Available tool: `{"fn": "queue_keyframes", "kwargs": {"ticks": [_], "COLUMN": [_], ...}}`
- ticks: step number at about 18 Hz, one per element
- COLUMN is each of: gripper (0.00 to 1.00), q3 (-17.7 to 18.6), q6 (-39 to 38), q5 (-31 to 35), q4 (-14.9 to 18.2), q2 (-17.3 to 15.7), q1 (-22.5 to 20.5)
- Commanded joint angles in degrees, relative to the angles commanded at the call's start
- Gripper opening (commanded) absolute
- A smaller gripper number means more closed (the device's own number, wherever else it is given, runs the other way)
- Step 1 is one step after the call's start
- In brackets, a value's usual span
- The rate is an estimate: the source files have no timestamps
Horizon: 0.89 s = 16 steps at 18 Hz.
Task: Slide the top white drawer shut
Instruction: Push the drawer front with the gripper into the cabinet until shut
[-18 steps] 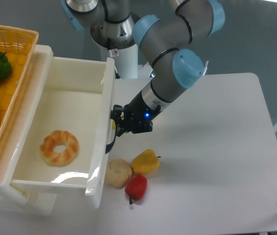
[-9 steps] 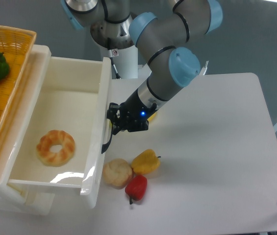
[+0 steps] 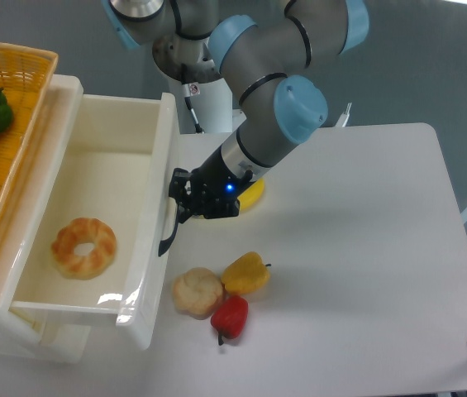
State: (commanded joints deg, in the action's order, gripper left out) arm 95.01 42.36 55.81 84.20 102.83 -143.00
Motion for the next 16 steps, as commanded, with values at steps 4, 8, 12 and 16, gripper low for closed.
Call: {"fn": "queue_keyframes", "kwargs": {"ticks": [4,8,12,16], "gripper": [0.01,0.02,0.02,0.02], "q3": [-0.1,-0.1,-0.1,-0.2], "q6": [-0.3,-1.3,-2.5,-4.7], "q5": [-0.3,-0.4,-0.4,-0.4], "q4": [0.1,0.2,0.1,-0.3], "q2": [0.0,0.1,0.2,0.4], "q1": [1.8,3.2,4.7,7.1]}}
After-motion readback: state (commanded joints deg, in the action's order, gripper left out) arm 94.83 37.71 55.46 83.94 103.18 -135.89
